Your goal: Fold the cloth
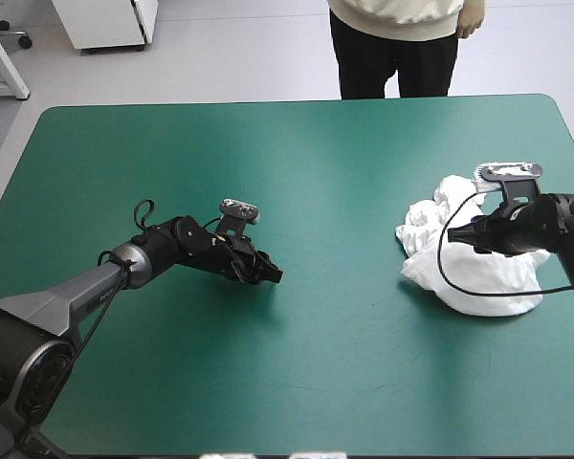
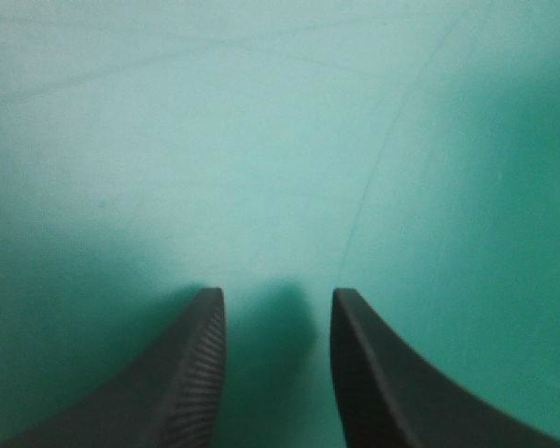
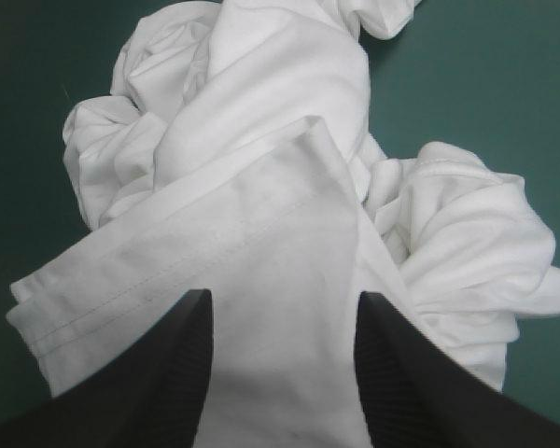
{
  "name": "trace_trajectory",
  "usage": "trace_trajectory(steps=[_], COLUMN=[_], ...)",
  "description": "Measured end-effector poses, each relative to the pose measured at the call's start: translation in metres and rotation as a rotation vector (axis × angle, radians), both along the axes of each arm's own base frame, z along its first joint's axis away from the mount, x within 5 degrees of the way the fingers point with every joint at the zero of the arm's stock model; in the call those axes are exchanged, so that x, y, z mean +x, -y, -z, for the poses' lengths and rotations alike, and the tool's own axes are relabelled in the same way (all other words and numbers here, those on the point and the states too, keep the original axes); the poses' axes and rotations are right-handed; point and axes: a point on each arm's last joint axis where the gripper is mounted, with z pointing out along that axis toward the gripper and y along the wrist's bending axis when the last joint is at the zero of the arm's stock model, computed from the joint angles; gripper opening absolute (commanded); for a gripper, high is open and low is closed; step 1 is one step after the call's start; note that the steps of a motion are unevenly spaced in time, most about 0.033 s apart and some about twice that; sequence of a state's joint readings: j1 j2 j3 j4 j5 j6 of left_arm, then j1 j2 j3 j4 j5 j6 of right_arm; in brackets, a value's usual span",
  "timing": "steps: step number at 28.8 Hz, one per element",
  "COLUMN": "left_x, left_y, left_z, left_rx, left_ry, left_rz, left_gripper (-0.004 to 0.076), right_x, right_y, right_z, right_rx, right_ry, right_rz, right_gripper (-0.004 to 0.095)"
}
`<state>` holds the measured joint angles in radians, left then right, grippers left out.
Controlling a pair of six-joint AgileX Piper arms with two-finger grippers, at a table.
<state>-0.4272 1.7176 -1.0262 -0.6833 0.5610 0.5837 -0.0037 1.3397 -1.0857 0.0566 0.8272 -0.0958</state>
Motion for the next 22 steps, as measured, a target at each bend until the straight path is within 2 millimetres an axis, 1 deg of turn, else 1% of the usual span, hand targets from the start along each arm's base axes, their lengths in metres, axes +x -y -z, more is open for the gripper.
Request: trace_trajectory(steps=[16, 18, 20, 22], left_x=[0.000, -0.002, -0.010, -0.018], left_y=[0.000, -0.001, -0.003, -0.005], left_z=[-0.001, -0.005, -0.012, -0.030], left_rx=[-0.001, -0.005, -0.002, -0.015], left_ry=[0.002, 0.009, 0.005, 0.041], left_rz=[0.000, 0.004, 0.030, 0.051], left_gripper=[0.0286, 0.0286, 0.0286, 0.0286], right_x=[0.000, 0.000, 0.000, 0.000], right_y=[0.000, 0.000, 0.000, 0.000], right_z=[0.000, 0.000, 0.000, 0.000], right_rx=[0.000, 0.000, 0.000, 0.000], right_ry=[0.000, 0.000, 0.000, 0.000], right_rz=[0.000, 0.000, 0.000, 0.000], right_gripper=[0.0458, 0.0458, 0.0459, 0.0458])
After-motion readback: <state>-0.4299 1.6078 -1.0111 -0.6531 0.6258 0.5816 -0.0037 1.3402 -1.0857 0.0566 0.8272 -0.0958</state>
